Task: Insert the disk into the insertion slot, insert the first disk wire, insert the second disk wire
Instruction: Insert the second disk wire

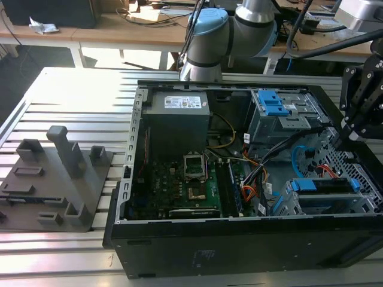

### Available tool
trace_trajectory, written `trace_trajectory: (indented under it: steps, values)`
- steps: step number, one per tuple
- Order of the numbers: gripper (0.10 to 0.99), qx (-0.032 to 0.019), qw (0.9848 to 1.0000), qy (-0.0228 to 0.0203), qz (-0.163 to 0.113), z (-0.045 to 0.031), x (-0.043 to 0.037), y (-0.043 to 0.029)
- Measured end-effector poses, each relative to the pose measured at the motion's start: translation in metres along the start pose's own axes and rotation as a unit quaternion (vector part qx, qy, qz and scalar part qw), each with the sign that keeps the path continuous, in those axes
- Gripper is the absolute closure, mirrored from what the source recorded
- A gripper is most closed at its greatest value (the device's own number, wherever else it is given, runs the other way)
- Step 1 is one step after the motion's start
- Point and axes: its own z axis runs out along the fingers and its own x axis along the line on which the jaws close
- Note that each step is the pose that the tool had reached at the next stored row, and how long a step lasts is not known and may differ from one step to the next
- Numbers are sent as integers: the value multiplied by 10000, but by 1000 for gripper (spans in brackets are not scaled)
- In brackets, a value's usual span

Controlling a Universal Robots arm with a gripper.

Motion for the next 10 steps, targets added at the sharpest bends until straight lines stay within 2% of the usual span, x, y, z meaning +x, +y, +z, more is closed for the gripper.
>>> trace_trajectory:
  steps: [1, 2, 3, 5, 7, 10]
  values:
    - [980, 0, 10000, 0, 0, 2, 2, 34]
    - [980, 1, 10000, 0, 0, 7, 7, 116]
    - [980, 1, 10000, 0, 0, 12, 5, 168]
    - [980, 1, 10000, 0, -2, 20, -22, 237]
    - [980, 1, 10000, 0, -4, 30, -73, 279]
    - [980, 2, 10000, 2, -15, 53, -130, 299]
